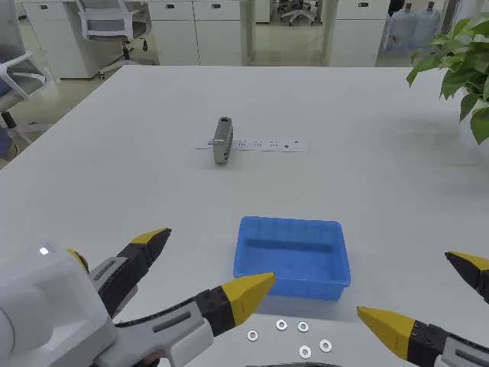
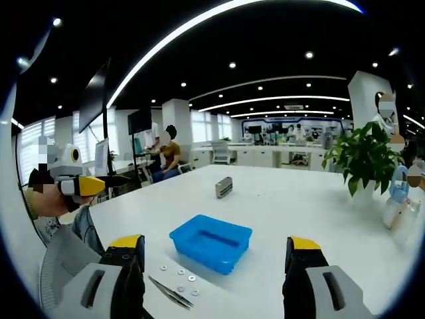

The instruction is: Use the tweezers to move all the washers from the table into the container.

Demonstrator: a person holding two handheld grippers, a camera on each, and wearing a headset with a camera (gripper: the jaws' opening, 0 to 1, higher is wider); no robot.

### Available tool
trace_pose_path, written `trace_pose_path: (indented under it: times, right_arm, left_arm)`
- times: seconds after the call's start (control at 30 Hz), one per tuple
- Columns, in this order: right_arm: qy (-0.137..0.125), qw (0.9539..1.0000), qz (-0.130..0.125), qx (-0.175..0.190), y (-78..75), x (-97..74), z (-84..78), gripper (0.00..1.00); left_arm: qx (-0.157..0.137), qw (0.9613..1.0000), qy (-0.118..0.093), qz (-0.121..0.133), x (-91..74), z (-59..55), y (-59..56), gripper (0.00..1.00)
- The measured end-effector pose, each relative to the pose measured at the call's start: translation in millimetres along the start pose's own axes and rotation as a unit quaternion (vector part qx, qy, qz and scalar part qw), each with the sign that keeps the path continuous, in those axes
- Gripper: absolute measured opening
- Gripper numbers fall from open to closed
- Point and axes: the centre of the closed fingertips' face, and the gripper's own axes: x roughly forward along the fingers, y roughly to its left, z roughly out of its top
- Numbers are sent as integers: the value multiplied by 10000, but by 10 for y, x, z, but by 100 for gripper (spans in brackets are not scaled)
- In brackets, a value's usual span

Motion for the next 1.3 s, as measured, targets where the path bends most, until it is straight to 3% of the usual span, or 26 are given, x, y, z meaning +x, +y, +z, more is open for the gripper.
trace_pose_path:
  times: [0.43, 0.8, 1.3]
  right_arm:
    - [45, 10000, 23, 41, 66, -1, -31, 79]
    - [33, 9998, -44, 187, 15, -43, -75, 77]
    - [149, 9996, 243, 84, 77, 96, -95, 75]
  left_arm:
    - [6, 10000, 93, -15, -27, -66, 1, 94]
    - [87, 9998, 201, -42, -22, -91, -5, 93]
    - [78, 9996, 246, 134, -89, -134, 43, 91]
